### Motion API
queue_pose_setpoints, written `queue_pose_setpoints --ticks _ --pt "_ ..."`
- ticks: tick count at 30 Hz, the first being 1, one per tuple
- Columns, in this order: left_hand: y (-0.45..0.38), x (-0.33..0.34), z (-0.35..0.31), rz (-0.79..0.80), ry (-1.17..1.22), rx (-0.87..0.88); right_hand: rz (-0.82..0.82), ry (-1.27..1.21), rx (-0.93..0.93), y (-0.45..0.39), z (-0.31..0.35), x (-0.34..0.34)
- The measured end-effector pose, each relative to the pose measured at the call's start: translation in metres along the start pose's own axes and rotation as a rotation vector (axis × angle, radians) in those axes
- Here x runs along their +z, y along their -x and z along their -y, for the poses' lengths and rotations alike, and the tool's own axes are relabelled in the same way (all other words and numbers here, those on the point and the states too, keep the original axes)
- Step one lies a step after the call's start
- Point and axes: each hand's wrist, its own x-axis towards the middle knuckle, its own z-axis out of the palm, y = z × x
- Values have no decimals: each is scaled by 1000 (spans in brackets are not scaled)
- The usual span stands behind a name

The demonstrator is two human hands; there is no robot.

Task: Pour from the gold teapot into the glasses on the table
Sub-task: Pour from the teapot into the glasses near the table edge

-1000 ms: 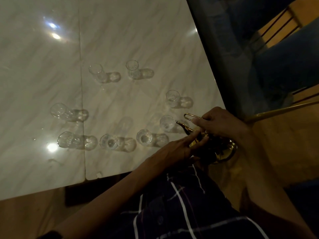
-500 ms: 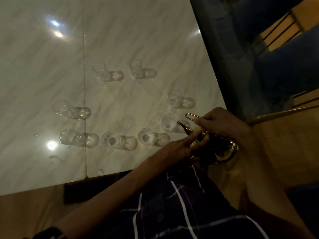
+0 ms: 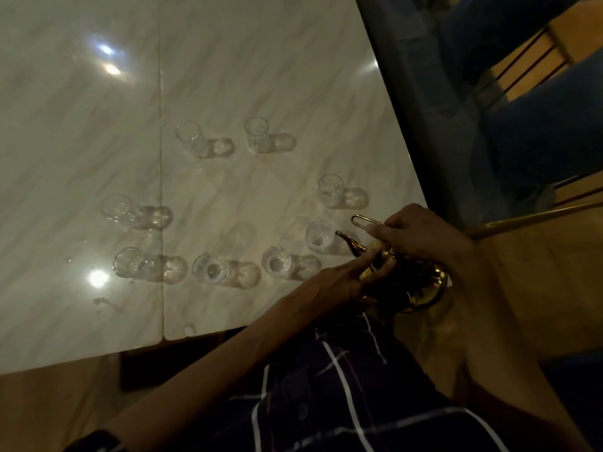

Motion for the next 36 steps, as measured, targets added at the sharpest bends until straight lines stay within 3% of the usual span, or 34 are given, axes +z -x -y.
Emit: queue_pose_setpoints --ticks 12,19,25,36 --pt "-9 7 10 -36 -8 34 -20 15 3 -7 -4 -3" --pt "-11 -5 17 -20 124 29 -32 -7 24 -18 -11 6" --pt "-22 7 37 -75 444 -167 -67 -67 46 -25 -12 10" --pt "-60 13 52 -194 386 -261 -98 -155 59 -55 -8 -5"
